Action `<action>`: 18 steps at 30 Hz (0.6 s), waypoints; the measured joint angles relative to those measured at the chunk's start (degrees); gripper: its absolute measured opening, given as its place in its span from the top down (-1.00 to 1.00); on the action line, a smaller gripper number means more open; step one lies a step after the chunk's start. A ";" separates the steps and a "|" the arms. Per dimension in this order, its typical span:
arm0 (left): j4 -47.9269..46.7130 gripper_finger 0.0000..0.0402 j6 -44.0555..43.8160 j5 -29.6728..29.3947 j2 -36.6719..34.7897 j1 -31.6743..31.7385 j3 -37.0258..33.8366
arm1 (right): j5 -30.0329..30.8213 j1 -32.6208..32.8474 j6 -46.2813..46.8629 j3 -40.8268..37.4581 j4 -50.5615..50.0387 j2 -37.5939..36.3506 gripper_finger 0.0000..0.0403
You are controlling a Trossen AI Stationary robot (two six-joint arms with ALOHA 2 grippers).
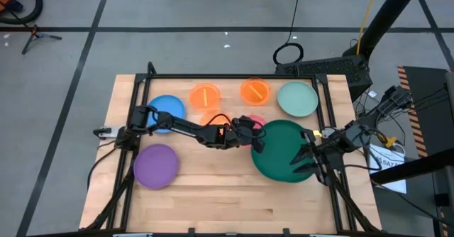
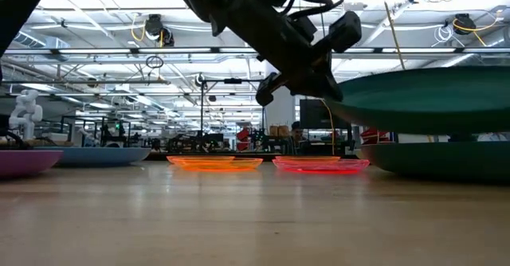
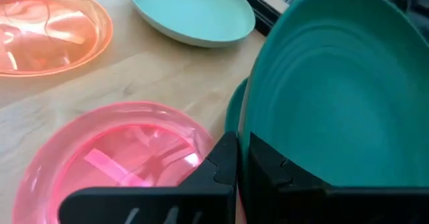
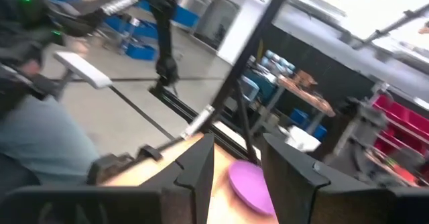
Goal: Stack plastic plates
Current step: Stack the big left green plate on top of the big right green plate
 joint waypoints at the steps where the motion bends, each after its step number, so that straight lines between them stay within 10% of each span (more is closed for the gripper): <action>1: 0.21 0.94 -0.41 0.01 0.28 -0.04 0.01 | 1.18 0.00 0.04 0.00 -0.18 0.00 0.42; 18: -0.19 0.94 -1.39 -0.16 0.90 0.01 -0.01 | 1.48 -0.02 0.07 0.00 -0.41 0.00 0.42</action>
